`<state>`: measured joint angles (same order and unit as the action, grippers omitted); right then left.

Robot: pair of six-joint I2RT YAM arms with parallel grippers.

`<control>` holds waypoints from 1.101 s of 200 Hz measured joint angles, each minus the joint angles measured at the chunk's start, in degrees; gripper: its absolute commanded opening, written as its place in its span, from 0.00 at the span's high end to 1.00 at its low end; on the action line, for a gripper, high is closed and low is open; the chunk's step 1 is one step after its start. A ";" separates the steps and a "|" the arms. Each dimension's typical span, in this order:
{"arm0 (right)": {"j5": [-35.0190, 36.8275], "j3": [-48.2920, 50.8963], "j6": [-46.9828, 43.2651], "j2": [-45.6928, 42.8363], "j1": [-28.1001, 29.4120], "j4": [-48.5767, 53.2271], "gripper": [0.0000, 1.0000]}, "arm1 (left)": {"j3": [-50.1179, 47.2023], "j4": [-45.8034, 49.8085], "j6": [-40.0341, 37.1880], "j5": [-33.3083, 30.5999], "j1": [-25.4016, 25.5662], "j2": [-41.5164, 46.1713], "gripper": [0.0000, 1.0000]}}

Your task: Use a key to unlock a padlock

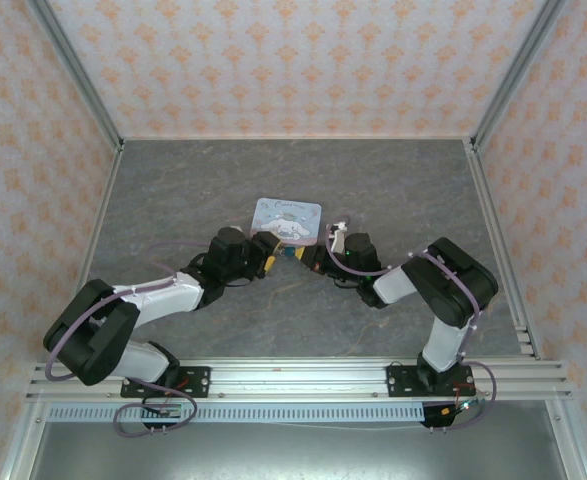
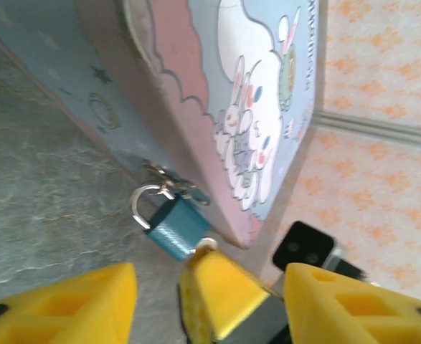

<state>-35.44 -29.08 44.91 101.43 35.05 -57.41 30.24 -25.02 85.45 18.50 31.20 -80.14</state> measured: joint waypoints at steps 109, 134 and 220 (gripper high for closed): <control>1.20 0.17 3.17 -2.34 0.68 3.67 1.00 | 0.09 -8.04 7.89 -2.99 5.09 -11.17 0.63; 1.18 0.17 3.17 -2.34 0.66 3.91 1.00 | 0.13 -9.27 8.66 -4.42 5.09 -11.76 0.66; 0.44 -0.04 3.37 -2.34 0.66 4.31 1.00 | 1.57 -10.80 10.71 -6.62 5.09 -13.68 0.70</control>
<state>-35.00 -29.12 48.27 99.09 35.70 -53.10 31.81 -35.81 96.16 11.88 36.29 -93.82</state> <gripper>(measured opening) 0.045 0.307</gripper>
